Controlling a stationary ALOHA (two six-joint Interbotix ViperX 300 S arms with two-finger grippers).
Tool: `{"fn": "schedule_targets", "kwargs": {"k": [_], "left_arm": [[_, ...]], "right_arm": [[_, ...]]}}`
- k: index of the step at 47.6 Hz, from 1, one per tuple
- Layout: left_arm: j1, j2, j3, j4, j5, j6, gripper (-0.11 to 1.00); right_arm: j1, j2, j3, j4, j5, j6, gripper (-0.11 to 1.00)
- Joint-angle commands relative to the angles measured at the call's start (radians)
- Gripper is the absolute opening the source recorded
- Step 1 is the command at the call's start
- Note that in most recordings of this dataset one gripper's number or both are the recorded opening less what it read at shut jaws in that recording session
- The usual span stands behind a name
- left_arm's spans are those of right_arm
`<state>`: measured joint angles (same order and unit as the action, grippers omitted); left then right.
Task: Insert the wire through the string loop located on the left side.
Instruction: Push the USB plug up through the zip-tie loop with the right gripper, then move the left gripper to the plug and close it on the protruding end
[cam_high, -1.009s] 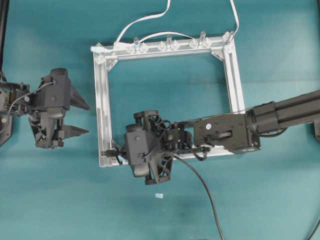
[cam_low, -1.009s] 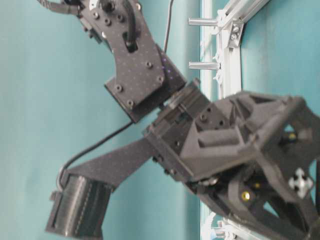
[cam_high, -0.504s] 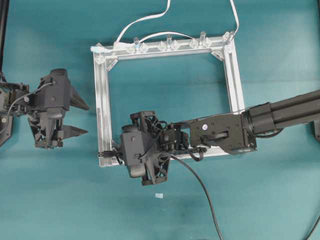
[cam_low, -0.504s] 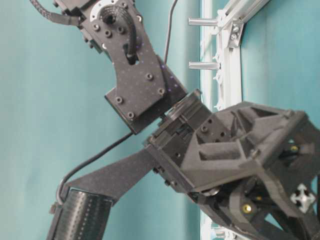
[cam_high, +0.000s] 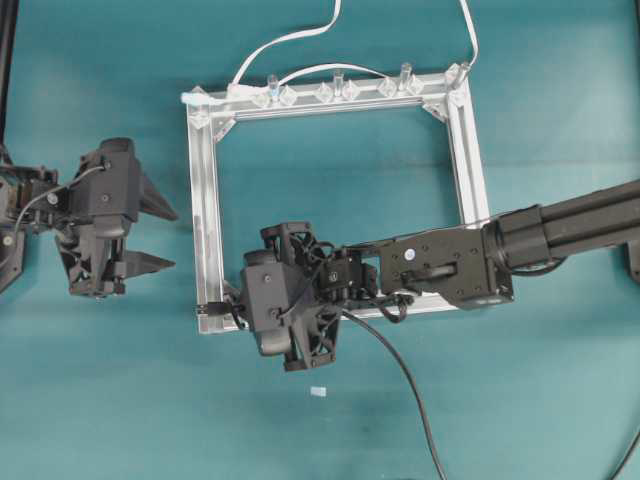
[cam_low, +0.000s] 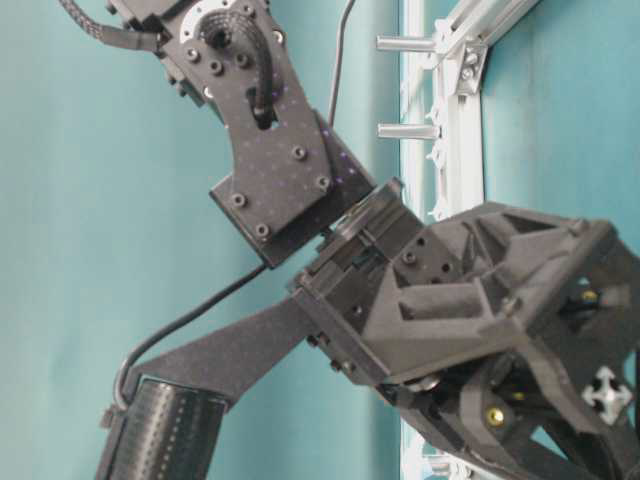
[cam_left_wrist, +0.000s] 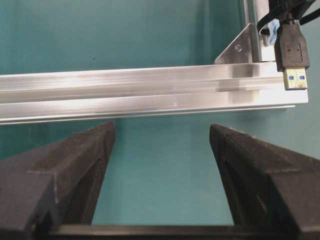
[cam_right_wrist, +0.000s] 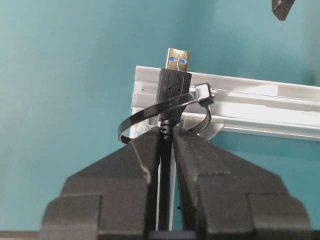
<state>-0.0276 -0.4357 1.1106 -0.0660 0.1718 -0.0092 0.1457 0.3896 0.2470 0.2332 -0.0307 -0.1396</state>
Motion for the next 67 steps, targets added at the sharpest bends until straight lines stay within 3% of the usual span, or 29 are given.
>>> {"fn": "schedule_targets", "kwargs": {"k": [1, 19, 40, 67], "left_arm": [[-0.02, -0.009, -0.015, 0.003, -0.009, -0.002, 0.76], [-0.152, 0.021, -0.057, -0.003, -0.009, -0.015, 0.76], [-0.249, 0.149, -0.135, -0.002, -0.012, -0.178, 0.76], [-0.264, 0.212, -0.17, -0.002, -0.043, -0.199, 0.77]], "right_arm": [[0.003, -0.023, -0.028, -0.003, -0.006, -0.003, 0.11], [0.003, -0.023, -0.028, -0.003, -0.006, -0.003, 0.11], [0.003, -0.023, -0.028, -0.003, -0.009, -0.003, 0.11], [0.003, -0.025, -0.028, -0.003, -0.011, -0.005, 0.11]]}}
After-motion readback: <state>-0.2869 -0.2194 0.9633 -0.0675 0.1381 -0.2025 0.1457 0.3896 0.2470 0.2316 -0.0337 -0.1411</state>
